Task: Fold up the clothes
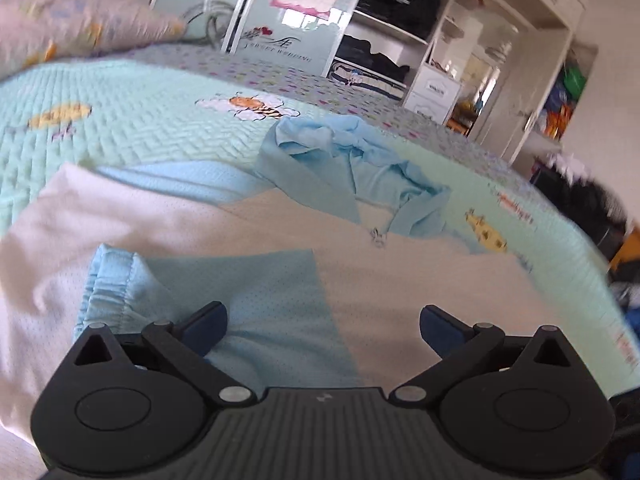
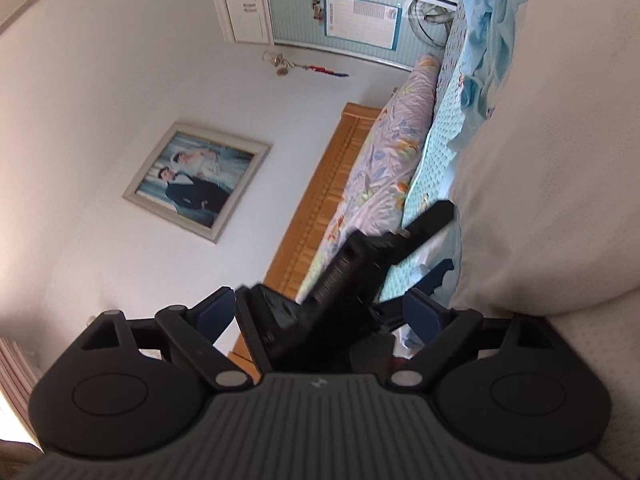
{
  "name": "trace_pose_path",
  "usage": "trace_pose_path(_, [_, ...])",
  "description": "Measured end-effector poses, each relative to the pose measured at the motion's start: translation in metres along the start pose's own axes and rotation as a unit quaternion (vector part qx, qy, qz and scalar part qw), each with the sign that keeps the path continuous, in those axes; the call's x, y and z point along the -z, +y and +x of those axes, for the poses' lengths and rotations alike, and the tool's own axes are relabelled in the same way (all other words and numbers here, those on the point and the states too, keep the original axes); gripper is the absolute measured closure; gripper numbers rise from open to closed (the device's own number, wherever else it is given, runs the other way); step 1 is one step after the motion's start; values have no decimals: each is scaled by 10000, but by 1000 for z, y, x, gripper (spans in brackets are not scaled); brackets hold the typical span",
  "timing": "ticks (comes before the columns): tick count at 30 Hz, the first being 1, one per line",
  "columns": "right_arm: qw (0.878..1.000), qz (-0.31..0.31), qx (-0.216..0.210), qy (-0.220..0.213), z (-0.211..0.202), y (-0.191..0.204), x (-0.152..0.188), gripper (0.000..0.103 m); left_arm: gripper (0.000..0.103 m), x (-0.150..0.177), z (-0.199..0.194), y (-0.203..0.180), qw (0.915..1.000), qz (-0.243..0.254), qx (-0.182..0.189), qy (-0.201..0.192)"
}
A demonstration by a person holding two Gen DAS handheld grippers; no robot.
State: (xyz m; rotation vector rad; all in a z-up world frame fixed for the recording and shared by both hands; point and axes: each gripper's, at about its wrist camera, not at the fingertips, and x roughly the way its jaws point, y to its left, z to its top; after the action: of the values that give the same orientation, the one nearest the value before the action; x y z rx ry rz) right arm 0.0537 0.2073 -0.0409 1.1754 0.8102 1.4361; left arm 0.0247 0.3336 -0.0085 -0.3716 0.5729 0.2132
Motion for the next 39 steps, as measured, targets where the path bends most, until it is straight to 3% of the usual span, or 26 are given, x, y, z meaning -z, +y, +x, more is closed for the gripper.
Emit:
trace_pose_path(9, [9871, 1027, -978, -746, -22, -23, -10, 0, 1, 2, -6, 9, 9996, -176, 155, -147])
trace_pose_path(14, [9860, 953, -1108, -802, -24, -23, -12, 0, 1, 3, -7, 12, 9993, -220, 229, -183])
trace_pose_path(20, [9965, 262, -546, -582, -17, -8, -13, 0, 1, 4, -7, 15, 9988, -314, 315, -196])
trace_pose_path(25, [9938, -79, 65, -1106, -30, 13, -19, 0, 1, 4, -7, 17, 9986, -341, 354, -196])
trace_pose_path(31, [9724, -708, 1433, -1699, -42, 41, -67, 0, 1, 4, -7, 20, 9982, -386, 407, -204])
trace_pose_path(36, [9681, -596, 1813, -1625, -31, 32, -121, 0, 1, 3, -8, 24, 9974, -495, 480, -230])
trace_pose_path(39, [9455, -691, 2779, -1547, -25, 16, -145, 0, 1, 3, -8, 25, 9970, -531, 508, -236])
